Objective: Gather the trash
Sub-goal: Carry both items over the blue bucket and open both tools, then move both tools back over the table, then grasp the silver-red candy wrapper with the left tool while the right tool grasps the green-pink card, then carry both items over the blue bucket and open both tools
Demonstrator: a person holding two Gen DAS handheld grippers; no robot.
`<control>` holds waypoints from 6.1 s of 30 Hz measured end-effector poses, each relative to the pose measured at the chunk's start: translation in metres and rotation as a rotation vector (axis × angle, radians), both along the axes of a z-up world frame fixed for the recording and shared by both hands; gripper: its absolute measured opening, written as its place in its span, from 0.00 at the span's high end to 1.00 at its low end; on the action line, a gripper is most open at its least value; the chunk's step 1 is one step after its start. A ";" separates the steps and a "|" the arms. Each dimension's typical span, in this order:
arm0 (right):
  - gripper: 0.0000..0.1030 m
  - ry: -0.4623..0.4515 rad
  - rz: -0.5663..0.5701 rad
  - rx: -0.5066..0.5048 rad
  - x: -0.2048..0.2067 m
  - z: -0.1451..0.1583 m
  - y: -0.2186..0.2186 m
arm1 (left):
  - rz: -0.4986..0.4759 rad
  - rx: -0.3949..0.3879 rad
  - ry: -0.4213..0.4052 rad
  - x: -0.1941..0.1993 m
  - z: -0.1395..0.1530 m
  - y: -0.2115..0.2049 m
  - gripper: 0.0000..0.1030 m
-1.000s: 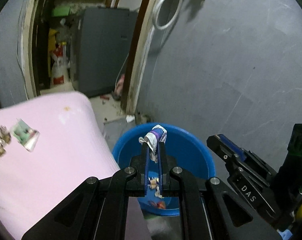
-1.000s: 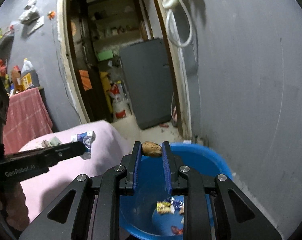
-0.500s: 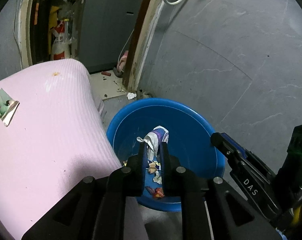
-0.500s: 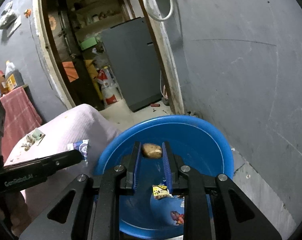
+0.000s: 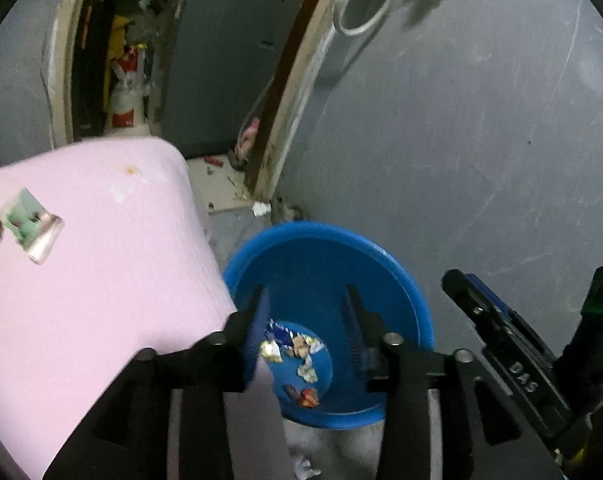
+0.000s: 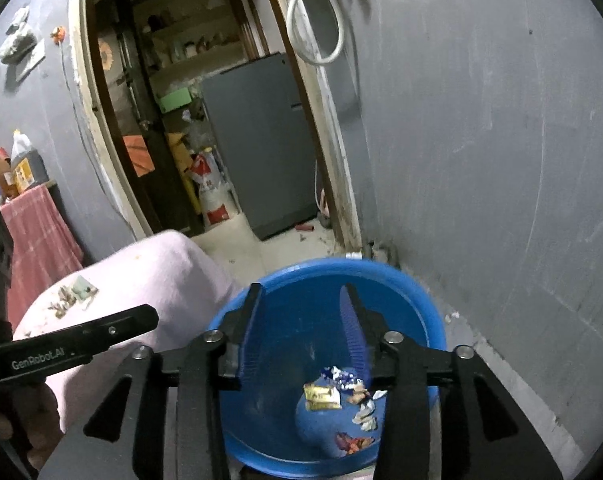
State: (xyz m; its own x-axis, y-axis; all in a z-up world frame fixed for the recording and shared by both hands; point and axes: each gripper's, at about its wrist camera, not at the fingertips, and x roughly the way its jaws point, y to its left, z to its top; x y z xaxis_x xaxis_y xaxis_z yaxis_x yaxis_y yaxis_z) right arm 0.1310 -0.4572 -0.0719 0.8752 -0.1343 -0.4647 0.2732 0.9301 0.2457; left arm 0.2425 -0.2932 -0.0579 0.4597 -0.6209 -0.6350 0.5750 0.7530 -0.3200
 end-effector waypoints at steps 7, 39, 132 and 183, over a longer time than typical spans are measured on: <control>0.23 -0.097 -0.004 -0.025 -0.008 0.039 0.016 | 0.072 0.003 -0.139 -0.005 0.041 0.037 0.41; 0.00 -0.444 0.255 -0.155 0.014 0.115 0.184 | 0.515 -0.010 -0.539 -0.036 0.116 0.265 0.03; 0.57 -0.289 0.216 -0.243 0.011 0.107 0.100 | 0.148 -0.162 -0.448 -0.026 0.115 0.128 0.80; 0.49 0.014 0.052 -0.013 0.033 0.025 -0.010 | 0.010 -0.039 -0.030 0.018 0.014 -0.004 0.64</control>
